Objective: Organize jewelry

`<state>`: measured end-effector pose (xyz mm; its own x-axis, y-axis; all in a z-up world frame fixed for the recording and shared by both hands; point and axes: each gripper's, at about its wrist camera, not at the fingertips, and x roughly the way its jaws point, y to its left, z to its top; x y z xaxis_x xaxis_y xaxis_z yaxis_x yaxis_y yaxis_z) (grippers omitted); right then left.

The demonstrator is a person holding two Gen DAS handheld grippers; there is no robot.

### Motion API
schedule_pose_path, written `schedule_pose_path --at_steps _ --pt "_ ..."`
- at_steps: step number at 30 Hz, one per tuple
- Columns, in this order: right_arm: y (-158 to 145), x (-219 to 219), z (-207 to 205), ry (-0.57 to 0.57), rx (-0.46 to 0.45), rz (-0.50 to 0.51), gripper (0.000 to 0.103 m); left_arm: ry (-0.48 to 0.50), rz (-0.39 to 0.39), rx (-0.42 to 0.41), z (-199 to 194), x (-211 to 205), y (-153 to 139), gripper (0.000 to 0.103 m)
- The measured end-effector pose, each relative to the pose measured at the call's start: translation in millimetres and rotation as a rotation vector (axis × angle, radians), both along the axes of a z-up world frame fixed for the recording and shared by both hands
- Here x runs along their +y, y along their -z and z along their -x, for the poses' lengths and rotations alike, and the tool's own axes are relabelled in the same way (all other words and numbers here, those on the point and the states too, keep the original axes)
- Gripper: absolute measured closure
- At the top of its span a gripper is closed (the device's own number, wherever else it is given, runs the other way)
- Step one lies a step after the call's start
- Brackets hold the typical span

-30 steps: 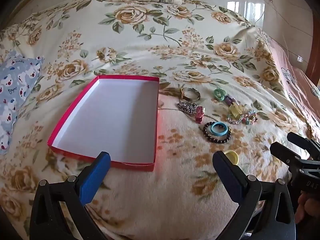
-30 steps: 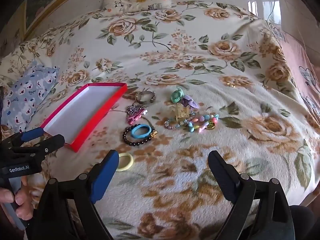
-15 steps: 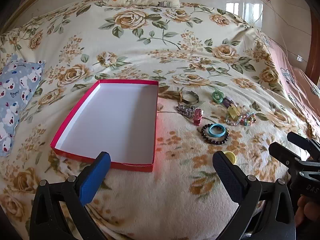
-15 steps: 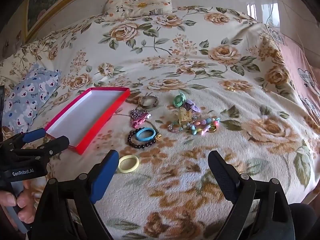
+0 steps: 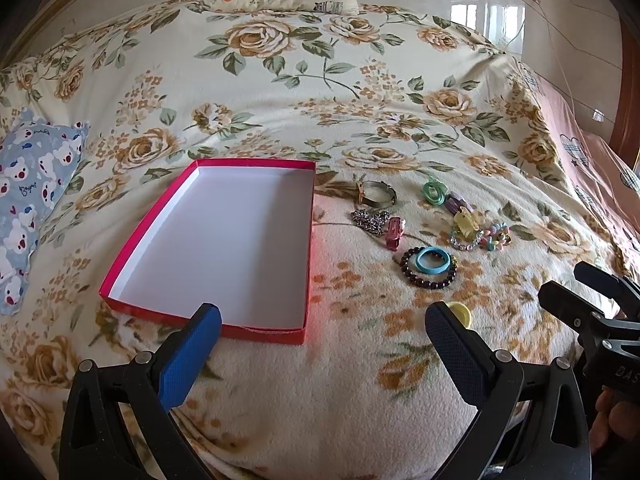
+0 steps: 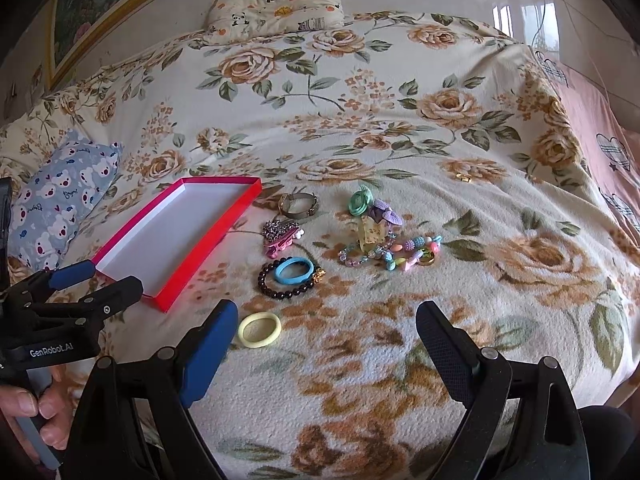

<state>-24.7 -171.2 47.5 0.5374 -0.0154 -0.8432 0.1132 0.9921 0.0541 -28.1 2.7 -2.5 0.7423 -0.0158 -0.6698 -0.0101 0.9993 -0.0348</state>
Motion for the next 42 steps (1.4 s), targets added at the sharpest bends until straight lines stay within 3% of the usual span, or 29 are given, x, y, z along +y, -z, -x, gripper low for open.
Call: schedule_pose_path --at_steps 42 --pt "1 -4 -11 -0.001 0.01 -0.047 0.011 0.018 0.001 0.035 -25 -6 6 0.001"
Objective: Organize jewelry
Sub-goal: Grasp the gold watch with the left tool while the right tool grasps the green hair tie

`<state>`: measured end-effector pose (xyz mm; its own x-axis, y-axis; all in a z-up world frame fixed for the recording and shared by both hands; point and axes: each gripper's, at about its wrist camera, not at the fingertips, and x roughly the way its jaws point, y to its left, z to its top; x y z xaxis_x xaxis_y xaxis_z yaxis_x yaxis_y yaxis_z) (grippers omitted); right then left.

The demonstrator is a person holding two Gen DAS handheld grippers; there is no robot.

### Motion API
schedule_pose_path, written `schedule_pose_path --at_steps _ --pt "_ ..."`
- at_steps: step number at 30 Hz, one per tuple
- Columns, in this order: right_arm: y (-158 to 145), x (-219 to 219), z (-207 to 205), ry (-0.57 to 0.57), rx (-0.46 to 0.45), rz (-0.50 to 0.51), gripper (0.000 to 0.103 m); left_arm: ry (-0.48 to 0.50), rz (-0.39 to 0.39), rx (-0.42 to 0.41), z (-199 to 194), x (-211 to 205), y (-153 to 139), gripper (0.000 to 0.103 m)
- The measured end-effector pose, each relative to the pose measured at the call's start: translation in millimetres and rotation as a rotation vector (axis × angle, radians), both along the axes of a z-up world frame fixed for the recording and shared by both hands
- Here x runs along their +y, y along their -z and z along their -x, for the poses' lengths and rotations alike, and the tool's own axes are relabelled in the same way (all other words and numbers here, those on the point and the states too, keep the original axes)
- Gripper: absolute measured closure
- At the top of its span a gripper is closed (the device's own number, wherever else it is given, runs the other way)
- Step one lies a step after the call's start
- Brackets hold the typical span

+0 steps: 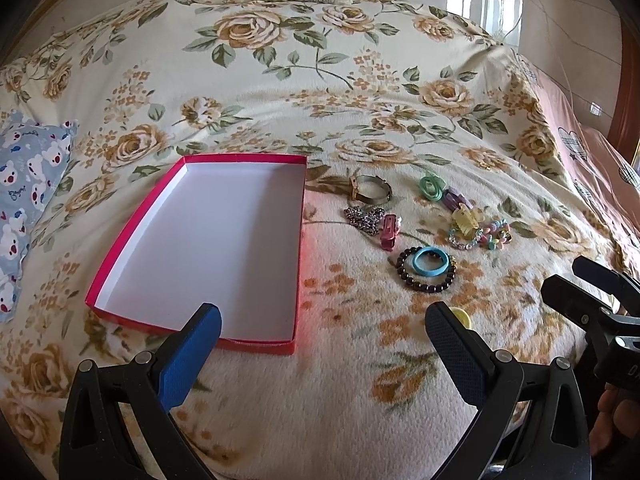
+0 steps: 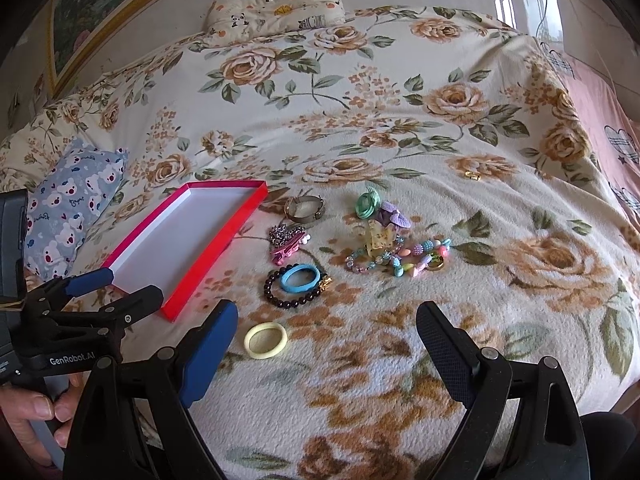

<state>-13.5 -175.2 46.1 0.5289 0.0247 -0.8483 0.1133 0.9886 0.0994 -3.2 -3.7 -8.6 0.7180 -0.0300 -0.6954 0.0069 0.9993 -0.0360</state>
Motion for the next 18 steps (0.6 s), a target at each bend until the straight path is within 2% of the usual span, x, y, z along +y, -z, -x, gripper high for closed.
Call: schedule_pose_path --at_steps 4,9,13,18 --pt "2 -4 -5 0.002 0.003 -0.01 0.011 0.015 0.007 0.014 -9 -2 2 0.001" --pt "6 -14 -16 0.02 0.01 -0.024 0.011 0.051 0.061 0.066 -36 4 5 0.001" --pt "8 -23 -28 0.03 0.009 -0.018 0.011 0.061 0.062 0.075 -58 8 4 0.001" --pt "13 -37 -50 0.047 0.013 -0.031 0.012 0.082 0.059 0.071 -92 8 1 0.007"
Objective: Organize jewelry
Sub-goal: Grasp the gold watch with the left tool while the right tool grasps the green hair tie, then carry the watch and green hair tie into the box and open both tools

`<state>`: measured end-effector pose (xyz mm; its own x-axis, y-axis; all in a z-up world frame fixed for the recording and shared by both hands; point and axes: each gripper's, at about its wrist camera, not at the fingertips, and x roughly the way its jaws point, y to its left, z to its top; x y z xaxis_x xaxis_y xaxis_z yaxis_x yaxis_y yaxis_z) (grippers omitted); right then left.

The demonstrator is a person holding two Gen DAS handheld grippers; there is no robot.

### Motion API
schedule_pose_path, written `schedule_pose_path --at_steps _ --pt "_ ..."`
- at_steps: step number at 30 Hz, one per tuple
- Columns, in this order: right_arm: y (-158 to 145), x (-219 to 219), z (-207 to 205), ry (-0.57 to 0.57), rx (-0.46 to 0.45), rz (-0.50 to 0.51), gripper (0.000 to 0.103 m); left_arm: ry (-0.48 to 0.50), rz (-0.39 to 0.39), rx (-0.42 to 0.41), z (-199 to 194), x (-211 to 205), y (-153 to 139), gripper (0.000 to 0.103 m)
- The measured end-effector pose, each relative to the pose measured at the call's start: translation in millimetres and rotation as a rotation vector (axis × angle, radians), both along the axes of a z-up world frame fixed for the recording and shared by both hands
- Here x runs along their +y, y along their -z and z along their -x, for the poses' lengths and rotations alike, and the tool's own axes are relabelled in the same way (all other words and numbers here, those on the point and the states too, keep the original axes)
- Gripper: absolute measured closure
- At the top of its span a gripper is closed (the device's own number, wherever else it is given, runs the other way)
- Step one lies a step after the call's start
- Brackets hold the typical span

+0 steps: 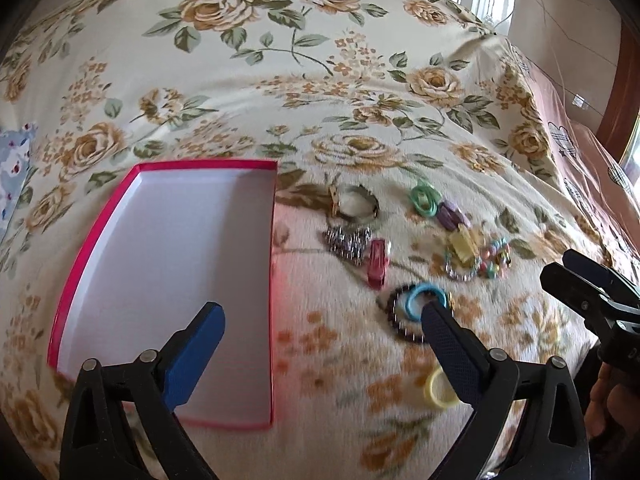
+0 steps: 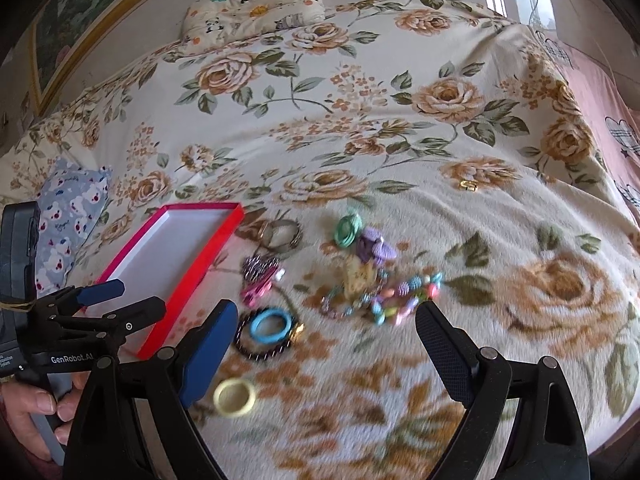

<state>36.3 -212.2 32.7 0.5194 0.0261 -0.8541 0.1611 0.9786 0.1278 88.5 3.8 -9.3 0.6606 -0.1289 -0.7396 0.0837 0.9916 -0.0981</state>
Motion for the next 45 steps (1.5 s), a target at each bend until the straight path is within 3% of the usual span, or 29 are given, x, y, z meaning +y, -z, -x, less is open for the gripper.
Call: schedule_pose_path --at_steps 6,9,14,17,27,34,39,41,45 --pt "9 -18 -30 0.023 0.017 -0.027 0.02 0.019 -0.001 0.012 -41 -4 5 0.023" --pt "19 -29 -44 0.04 0.039 -0.046 0.028 0.03 0.004 0.027 -63 -5 9 0.029" --pt "40 -44 -69 0.045 0.097 -0.06 0.05 0.041 0.012 0.057 -102 -8 17 0.035" --pt "56 -53 -82 0.049 0.14 -0.068 0.057 0.056 0.018 0.087 -128 -11 26 0.04" --pt "88 -65 -104 0.046 0.207 -0.103 0.062 0.082 -0.01 0.182 -201 -31 64 0.06" --pt "96 -58 -130 0.007 0.193 -0.108 0.063 0.096 -0.009 0.219 -224 -38 82 0.077" --pt "115 -50 -145 -0.026 0.225 -0.087 0.074 0.101 -0.009 0.225 -230 -38 91 0.087" --pt "122 -50 -147 -0.028 0.239 -0.084 0.091 0.098 0.003 0.229 -231 -35 92 0.092" --pt "117 -51 -143 -0.014 0.198 -0.076 0.092 0.112 0.021 0.212 -226 -31 87 0.095"
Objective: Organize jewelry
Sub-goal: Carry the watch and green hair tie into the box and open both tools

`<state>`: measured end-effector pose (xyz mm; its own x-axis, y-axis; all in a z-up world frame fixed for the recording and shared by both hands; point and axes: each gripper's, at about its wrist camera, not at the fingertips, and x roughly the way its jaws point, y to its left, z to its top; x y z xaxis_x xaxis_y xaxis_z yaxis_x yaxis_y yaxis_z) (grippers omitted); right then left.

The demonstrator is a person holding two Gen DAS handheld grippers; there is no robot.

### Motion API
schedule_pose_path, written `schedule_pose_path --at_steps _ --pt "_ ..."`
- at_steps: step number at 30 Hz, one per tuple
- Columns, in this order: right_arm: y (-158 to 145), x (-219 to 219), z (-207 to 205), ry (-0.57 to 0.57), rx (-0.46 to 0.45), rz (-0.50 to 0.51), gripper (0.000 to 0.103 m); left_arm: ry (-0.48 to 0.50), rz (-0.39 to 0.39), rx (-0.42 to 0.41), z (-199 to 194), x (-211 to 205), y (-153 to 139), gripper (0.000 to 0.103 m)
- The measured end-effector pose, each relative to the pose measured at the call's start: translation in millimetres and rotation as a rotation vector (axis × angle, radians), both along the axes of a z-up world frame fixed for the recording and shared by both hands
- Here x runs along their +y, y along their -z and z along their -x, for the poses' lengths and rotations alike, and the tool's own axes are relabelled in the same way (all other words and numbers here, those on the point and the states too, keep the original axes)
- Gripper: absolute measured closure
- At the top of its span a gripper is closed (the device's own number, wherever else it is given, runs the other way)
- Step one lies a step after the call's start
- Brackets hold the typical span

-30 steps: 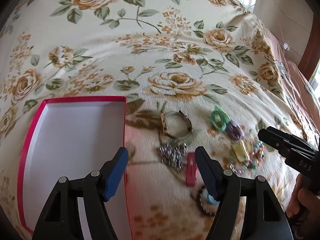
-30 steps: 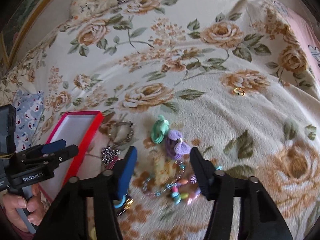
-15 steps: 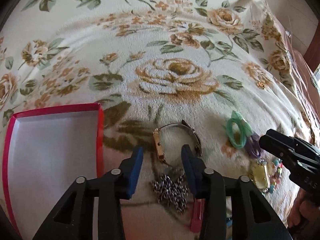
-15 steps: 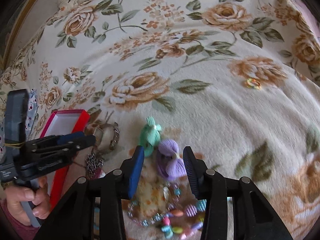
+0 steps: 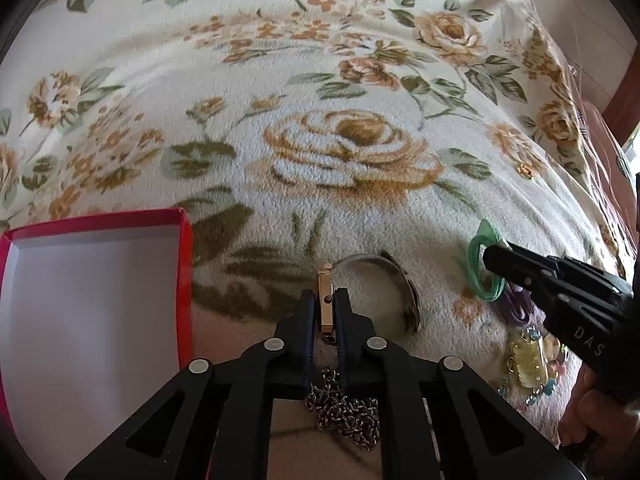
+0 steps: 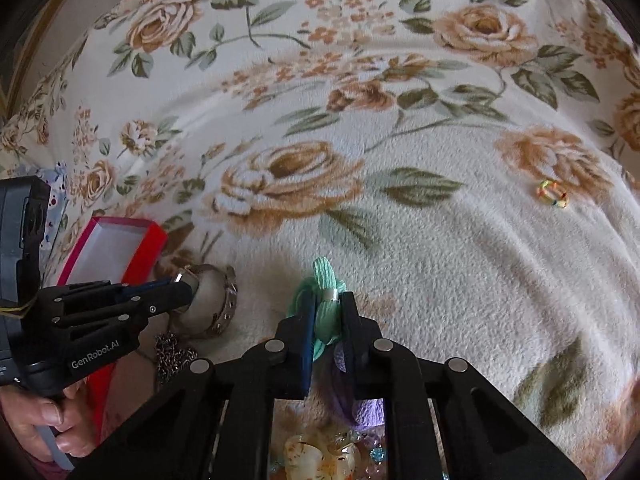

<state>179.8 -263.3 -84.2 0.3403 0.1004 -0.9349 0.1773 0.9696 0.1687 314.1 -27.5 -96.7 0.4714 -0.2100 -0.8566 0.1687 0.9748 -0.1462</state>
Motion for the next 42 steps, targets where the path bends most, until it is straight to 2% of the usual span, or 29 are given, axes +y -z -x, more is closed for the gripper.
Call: schedule_pose_path --at_steps 5,10,17,27,35,42 --pt "-16 3 3 0.001 -0.042 -0.022 0.092 0.004 0.018 -0.026 12 4 -9 0.096" --pt "-31 14 7 -0.006 -0.066 -0.058 0.092 -0.011 0.049 -0.062 32 18 -30 0.096" --pt "-39 44 6 -0.034 -0.074 -0.121 0.092 -0.07 0.06 -0.112 71 59 -58 0.096" --pt "-39 96 -8 -0.105 -0.081 -0.184 0.092 -0.176 0.04 -0.127 111 113 -75 0.096" --pt "-36 134 -26 -0.159 -0.077 -0.222 0.092 -0.243 0.035 -0.126 112 146 -77 0.096" --pt "-18 176 -51 -0.23 -0.045 -0.258 0.092 -0.289 -0.013 -0.106 100 170 -66 0.095"
